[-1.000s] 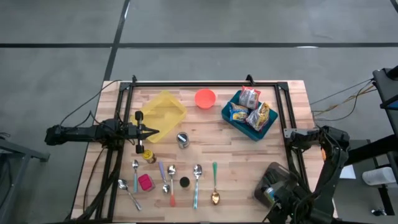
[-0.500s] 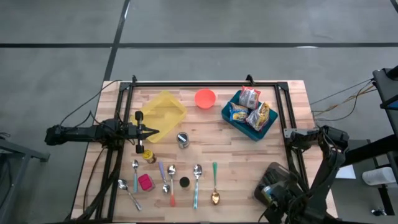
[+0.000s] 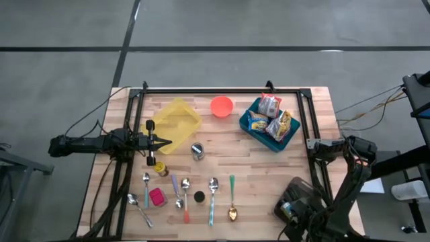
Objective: Pick & Place Food Item
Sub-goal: Put the green seasoning bottle into the black bin, then put the brown seasoning bottle into the black bin
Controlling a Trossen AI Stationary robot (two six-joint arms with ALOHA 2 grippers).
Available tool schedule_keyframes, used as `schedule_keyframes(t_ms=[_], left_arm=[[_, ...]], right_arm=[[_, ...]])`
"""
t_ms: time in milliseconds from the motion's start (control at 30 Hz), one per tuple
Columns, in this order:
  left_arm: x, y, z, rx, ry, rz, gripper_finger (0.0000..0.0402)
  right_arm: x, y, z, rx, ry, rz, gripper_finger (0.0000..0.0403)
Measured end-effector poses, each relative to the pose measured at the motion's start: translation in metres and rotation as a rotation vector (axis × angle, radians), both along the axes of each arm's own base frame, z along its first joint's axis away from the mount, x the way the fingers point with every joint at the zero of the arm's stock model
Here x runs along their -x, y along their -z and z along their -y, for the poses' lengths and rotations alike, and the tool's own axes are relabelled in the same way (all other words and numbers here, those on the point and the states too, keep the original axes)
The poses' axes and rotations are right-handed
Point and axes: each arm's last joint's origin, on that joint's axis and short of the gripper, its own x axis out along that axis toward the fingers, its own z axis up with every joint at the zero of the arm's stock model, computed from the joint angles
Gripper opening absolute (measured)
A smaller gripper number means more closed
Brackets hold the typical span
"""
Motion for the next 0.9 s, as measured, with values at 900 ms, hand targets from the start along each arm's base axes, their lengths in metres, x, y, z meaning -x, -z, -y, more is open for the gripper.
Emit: schedule_keyframes(t_ms=[900], left_arm=[[0.000,0.000,0.000,0.000,0.000,0.000,0.0000]], right_arm=[[0.002,-0.069,0.032,0.218,0.005,0.107,0.0299]])
